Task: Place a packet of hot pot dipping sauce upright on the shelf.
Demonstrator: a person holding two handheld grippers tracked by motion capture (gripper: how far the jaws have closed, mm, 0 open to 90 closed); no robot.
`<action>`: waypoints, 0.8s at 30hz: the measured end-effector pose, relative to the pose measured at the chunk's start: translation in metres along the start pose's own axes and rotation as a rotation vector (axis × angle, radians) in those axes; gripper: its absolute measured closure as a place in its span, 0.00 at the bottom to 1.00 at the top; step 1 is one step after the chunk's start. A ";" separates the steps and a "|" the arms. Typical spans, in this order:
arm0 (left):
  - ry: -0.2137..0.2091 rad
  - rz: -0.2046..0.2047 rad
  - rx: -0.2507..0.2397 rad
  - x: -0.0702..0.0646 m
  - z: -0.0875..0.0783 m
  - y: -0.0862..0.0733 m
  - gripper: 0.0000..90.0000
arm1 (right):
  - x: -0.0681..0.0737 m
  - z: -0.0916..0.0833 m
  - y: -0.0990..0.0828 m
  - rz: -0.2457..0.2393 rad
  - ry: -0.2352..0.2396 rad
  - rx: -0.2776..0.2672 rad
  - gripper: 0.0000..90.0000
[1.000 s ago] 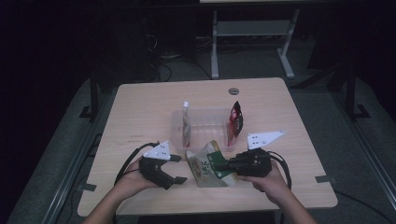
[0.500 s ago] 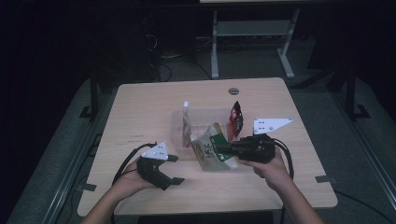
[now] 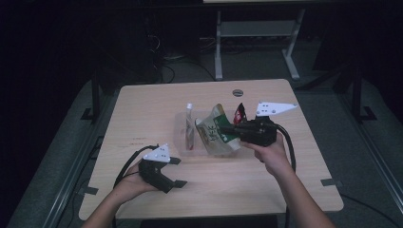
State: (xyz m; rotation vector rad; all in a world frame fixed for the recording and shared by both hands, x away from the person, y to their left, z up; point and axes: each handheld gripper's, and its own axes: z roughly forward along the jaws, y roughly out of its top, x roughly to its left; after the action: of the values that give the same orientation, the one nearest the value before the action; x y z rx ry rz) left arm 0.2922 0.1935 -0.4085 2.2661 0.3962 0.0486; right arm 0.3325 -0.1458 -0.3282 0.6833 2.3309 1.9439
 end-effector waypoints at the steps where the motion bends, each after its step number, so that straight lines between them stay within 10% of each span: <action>1: 0.001 0.000 0.001 0.000 0.000 0.000 0.19 | -0.003 0.001 0.001 0.003 -0.006 -0.001 1.00; 24: -0.008 -0.010 0.012 0.000 0.002 -0.001 0.19 | -0.036 0.016 -0.007 0.047 -0.110 0.041 1.00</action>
State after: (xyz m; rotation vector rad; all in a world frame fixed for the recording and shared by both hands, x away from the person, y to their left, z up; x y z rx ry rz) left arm 0.2923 0.1929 -0.4106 2.2751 0.4042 0.0327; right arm 0.3675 -0.1442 -0.3473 0.8330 2.3162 1.8304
